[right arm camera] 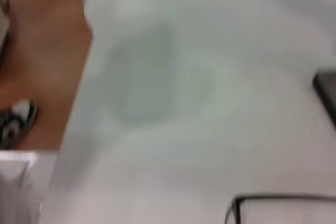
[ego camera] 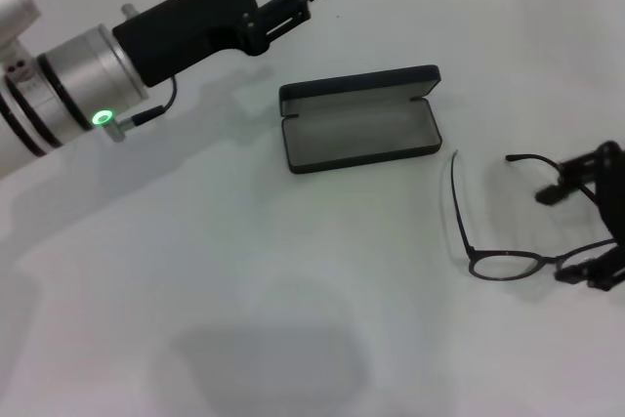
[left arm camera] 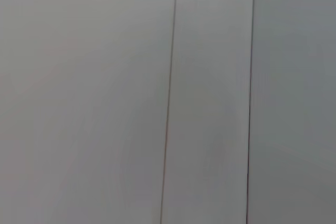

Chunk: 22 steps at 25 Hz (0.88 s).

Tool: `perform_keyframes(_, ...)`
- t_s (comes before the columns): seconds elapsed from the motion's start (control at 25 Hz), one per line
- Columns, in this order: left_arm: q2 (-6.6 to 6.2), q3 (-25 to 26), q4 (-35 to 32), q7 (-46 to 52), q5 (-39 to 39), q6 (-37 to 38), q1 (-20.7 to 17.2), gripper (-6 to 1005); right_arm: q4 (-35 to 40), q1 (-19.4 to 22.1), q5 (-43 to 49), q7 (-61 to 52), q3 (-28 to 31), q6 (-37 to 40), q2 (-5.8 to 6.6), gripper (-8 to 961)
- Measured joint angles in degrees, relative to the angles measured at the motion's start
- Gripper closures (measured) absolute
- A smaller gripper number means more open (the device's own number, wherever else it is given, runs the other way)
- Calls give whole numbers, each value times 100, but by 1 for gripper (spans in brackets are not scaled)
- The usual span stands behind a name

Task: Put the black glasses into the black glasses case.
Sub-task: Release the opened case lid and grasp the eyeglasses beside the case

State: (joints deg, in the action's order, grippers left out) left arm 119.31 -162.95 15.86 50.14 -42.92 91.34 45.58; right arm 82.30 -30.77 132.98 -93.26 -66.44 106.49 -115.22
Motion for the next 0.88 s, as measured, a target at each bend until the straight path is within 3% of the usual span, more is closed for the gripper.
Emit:
perform_keyframes(0.24,12,0,-34,59,-12,-28,-31,456,-84,-629,1049,-783,-889,66,-22,205)
perform_keyframes(0.6,11,0,-37,94,20,-32,-14,459,-526,-788,1256,-912,-1761,-439,-38,296)
perform_keyframes(0.88,11,0,-42,64,8,-31,17,462,-1196,-1006,1282,-915,-2153,-818,-63,479)
